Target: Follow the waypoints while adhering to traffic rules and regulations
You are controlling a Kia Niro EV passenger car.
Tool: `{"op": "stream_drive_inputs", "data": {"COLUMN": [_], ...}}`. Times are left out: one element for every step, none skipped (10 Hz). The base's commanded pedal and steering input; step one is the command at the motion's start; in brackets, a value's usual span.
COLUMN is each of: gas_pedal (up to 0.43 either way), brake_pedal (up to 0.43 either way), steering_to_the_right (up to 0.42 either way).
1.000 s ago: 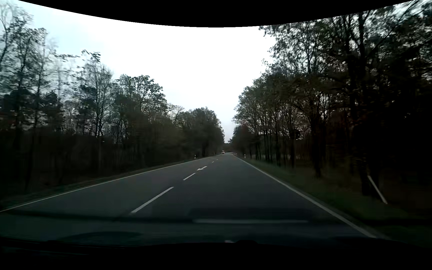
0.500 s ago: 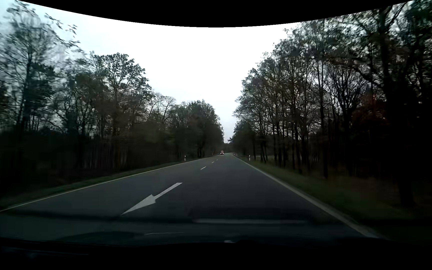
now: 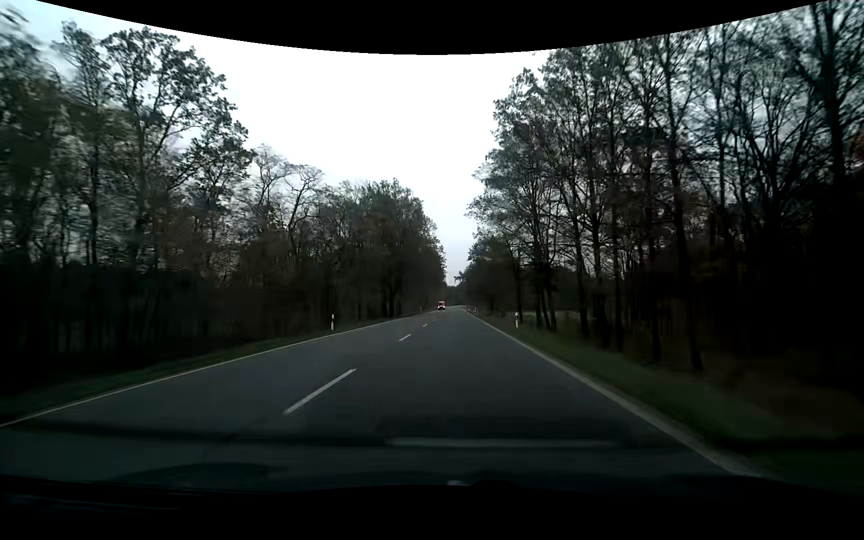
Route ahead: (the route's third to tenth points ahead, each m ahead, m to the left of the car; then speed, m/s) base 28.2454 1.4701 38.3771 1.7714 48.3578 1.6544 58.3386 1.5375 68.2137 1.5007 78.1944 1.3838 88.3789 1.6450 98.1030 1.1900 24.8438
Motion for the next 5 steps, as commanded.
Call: {"op": "stream_drive_inputs", "data": {"gas_pedal": [0.358,0.339,0.331,0.311,0.28], "brake_pedal": [0.0,0.0,0.0,0.0,0.0], "steering_to_the_right": [0.002,0.002,0.002,0.002,0.002]}}
